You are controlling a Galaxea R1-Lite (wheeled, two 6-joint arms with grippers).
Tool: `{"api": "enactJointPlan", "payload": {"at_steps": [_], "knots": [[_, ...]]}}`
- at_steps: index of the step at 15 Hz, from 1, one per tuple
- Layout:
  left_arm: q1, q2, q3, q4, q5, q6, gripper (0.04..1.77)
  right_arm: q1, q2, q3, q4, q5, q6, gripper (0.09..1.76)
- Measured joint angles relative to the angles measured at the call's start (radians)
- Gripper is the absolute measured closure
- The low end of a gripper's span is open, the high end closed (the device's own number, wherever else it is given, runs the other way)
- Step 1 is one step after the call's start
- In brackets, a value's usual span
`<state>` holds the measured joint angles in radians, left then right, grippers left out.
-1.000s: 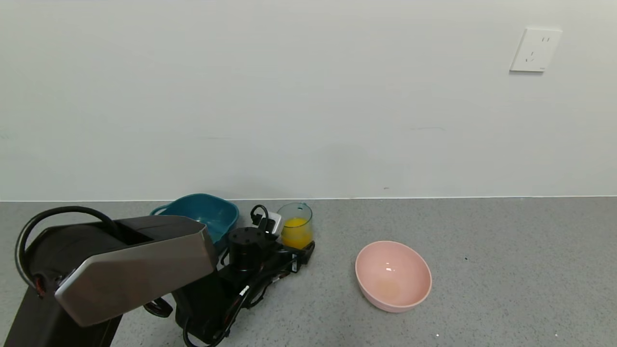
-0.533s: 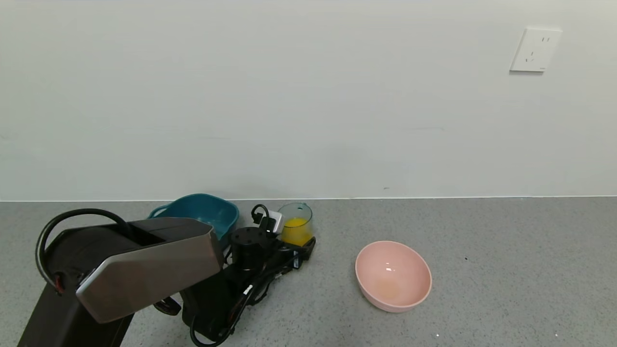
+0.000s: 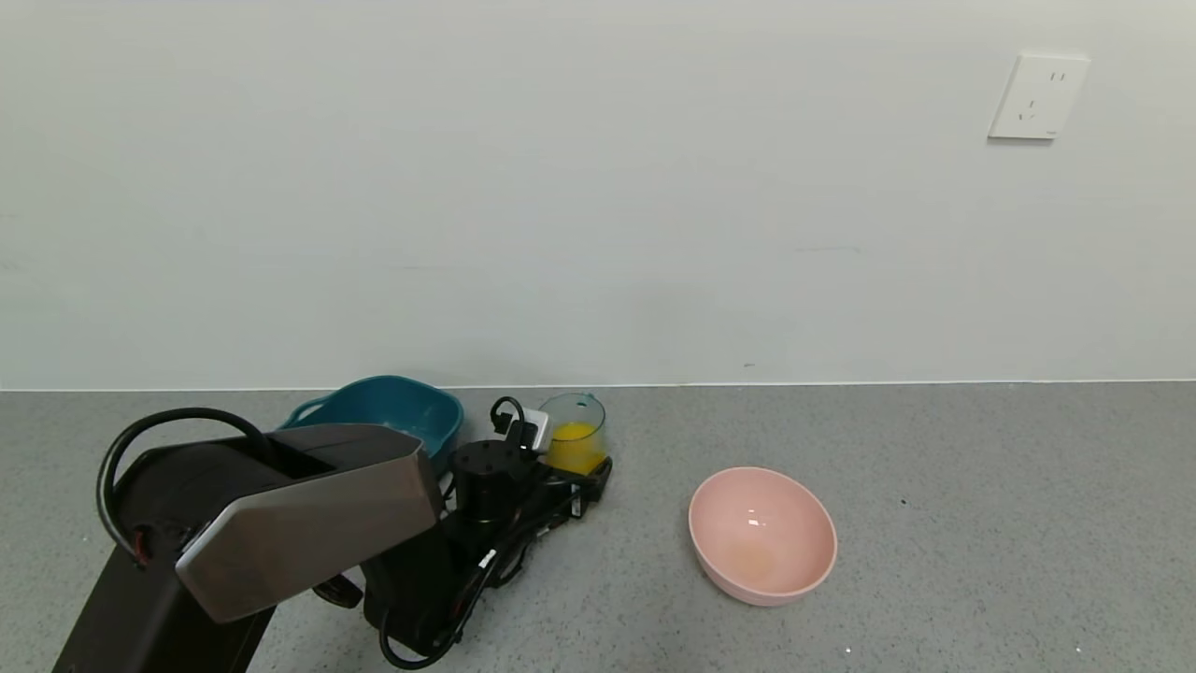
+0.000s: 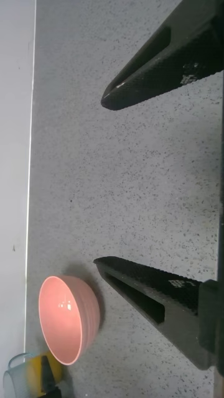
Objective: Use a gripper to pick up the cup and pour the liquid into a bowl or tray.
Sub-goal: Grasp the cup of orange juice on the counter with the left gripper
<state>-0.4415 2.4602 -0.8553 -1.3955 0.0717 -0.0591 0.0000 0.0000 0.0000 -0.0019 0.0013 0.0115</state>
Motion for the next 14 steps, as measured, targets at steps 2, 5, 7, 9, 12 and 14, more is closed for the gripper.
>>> {"api": "enactJointPlan", "payload": {"at_steps": [2, 5, 7, 9, 12, 14], "knots": [[-0.001, 0.003, -0.008, 0.001, 0.0, 0.0, 0.09, 0.0, 0.0, 0.0, 0.0, 0.0, 0.0, 0.14], [0.0, 0.007, -0.021, 0.007, 0.001, 0.001, 0.09, 0.0, 0.0, 0.0, 0.0, 0.0, 0.0, 0.14], [0.001, 0.008, -0.034, 0.012, 0.002, 0.001, 0.09, 0.0, 0.0, 0.0, 0.0, 0.0, 0.0, 0.14], [0.001, 0.011, -0.044, 0.013, 0.007, 0.002, 0.09, 0.0, 0.0, 0.0, 0.0, 0.0, 0.0, 0.14], [0.001, 0.013, -0.051, 0.013, 0.007, 0.002, 0.09, 0.0, 0.0, 0.0, 0.0, 0.0, 0.0, 0.14], [0.001, 0.015, -0.055, 0.014, 0.007, 0.002, 0.09, 0.0, 0.0, 0.0, 0.0, 0.0, 0.0, 0.14]]}}
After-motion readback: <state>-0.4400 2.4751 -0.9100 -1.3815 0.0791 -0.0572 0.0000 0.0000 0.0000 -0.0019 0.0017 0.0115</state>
